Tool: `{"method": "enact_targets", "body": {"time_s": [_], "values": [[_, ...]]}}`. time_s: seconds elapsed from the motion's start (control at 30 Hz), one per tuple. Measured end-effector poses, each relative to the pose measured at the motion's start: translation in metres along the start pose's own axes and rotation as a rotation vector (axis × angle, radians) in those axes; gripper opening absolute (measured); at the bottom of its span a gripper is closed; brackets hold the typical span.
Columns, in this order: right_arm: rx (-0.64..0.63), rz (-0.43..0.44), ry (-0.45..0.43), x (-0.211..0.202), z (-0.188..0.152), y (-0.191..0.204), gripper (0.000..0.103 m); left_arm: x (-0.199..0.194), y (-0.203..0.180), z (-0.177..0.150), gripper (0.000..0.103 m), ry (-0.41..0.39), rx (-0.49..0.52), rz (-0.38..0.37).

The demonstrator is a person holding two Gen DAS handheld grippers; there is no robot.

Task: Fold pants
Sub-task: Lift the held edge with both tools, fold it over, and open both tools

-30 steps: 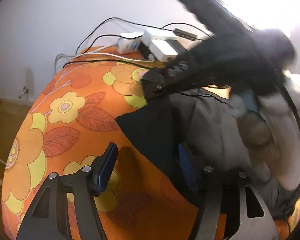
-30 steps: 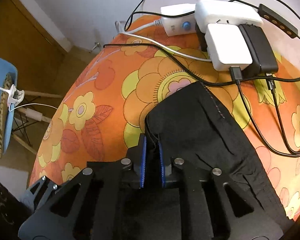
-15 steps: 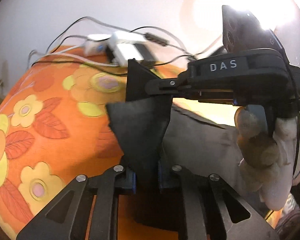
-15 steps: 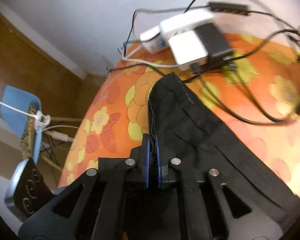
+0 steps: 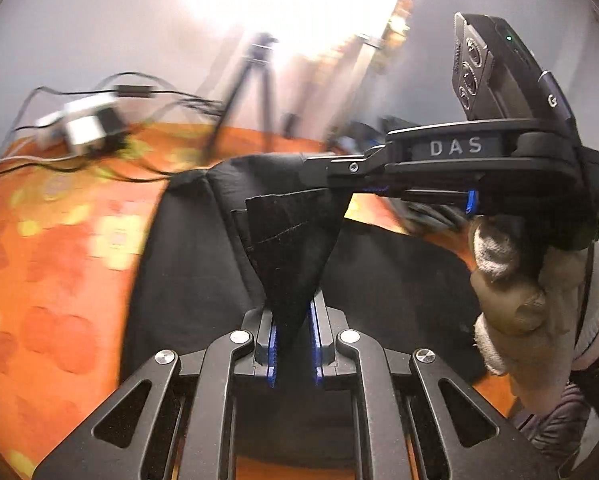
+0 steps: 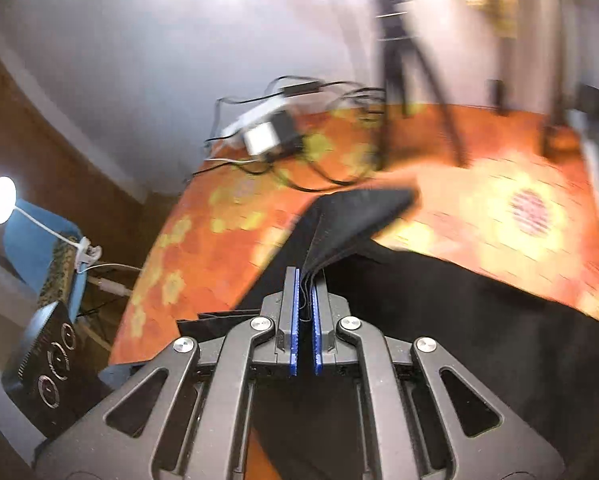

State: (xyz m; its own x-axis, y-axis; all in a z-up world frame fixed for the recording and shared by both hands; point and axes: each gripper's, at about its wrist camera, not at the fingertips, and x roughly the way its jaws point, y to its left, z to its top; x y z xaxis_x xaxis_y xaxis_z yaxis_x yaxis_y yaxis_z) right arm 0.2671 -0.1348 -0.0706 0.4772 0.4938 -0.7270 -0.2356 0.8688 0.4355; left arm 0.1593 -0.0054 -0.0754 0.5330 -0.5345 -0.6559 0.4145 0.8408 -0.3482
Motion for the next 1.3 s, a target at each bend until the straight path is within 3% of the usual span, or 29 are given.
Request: {"method": "enact_targets", "body": {"time_s": [0.27,0.5,0.6,0.73,0.9,0.97,1.0,1.03,1.2,1.27,1.3], "values": [[0.110,-0.051,-0.060,-0.085,-0.058,-0.083,0.005,0.025,-0.106,-0.025,0.008,0.072,0.101,-0.094],[0.153,-0.091,-0.069,-0.128,-0.115,-0.141,0.005,0.037,-0.166,-0.058,0.008,0.130,0.144,-0.163],[0.195,-0.102,-0.020,-0.120,-0.137,-0.165,0.005,0.054,-0.177,-0.073,0.008,0.175,0.155,-0.165],[0.149,-0.122,0.008,-0.109,-0.145,-0.172,0.005,0.076,-0.180,-0.087,0.008,0.223,0.175,-0.137],[0.238,-0.001,0.025,-0.103,-0.146,-0.194,0.007,0.093,-0.175,-0.096,0.008,0.262,0.173,-0.128],[0.290,0.043,0.016,-0.104,-0.145,-0.206,0.025,0.093,-0.176,-0.097,0.008,0.260,0.175,-0.131],[0.313,0.057,0.005,-0.104,-0.145,-0.210,0.045,0.093,-0.177,-0.096,0.008,0.259,0.179,-0.130],[0.352,0.079,-0.017,-0.104,-0.142,-0.217,0.053,0.093,-0.177,-0.097,0.008,0.258,0.182,-0.129],[0.468,0.136,-0.038,-0.098,-0.127,-0.237,0.053,0.093,-0.178,-0.098,0.008,0.255,0.191,-0.126],[0.460,0.110,-0.037,-0.094,-0.121,-0.236,0.043,0.093,-0.179,-0.099,0.008,0.253,0.196,-0.123],[0.454,0.095,-0.036,-0.092,-0.119,-0.234,0.027,0.093,-0.180,-0.099,0.008,0.250,0.198,-0.119]]}}
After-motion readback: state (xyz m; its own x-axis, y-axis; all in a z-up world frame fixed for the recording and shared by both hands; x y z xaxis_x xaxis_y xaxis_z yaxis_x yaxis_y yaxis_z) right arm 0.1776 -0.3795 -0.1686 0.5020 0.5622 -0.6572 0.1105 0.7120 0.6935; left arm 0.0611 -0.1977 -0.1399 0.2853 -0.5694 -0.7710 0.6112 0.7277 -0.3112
